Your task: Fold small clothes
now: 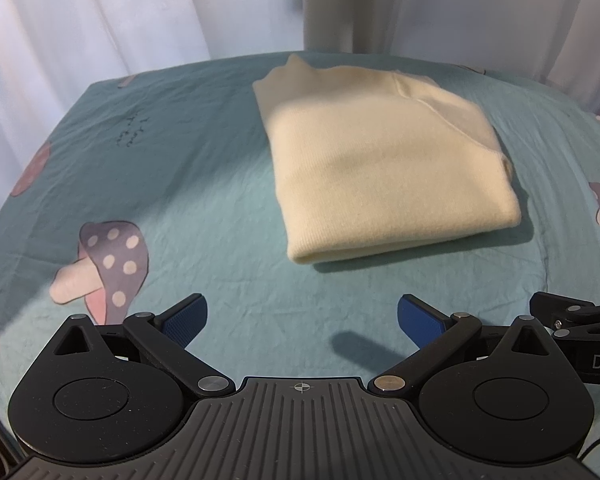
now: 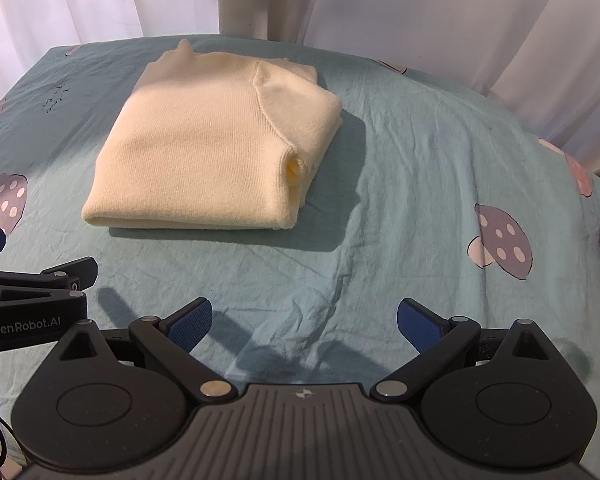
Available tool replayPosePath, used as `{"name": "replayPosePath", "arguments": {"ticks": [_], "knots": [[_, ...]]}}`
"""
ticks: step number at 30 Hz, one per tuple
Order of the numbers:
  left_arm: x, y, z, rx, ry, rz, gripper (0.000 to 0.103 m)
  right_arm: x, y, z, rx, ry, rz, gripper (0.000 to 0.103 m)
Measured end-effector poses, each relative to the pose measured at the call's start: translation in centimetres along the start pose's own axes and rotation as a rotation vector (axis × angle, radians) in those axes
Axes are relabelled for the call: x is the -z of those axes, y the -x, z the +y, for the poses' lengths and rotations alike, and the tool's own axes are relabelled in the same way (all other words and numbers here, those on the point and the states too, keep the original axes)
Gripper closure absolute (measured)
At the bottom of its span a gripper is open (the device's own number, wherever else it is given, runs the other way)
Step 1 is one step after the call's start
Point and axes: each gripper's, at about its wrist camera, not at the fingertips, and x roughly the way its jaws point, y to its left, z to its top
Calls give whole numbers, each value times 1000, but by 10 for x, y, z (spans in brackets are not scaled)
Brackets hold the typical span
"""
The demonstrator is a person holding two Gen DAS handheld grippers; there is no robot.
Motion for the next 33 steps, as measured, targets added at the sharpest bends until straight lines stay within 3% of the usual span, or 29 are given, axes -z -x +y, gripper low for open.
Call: {"name": "replayPosePath", "arguments": {"ticks": [33], "knots": [[-1, -1, -4, 11, -9, 25, 0, -1, 1, 0, 2, 5, -8, 4]]}}
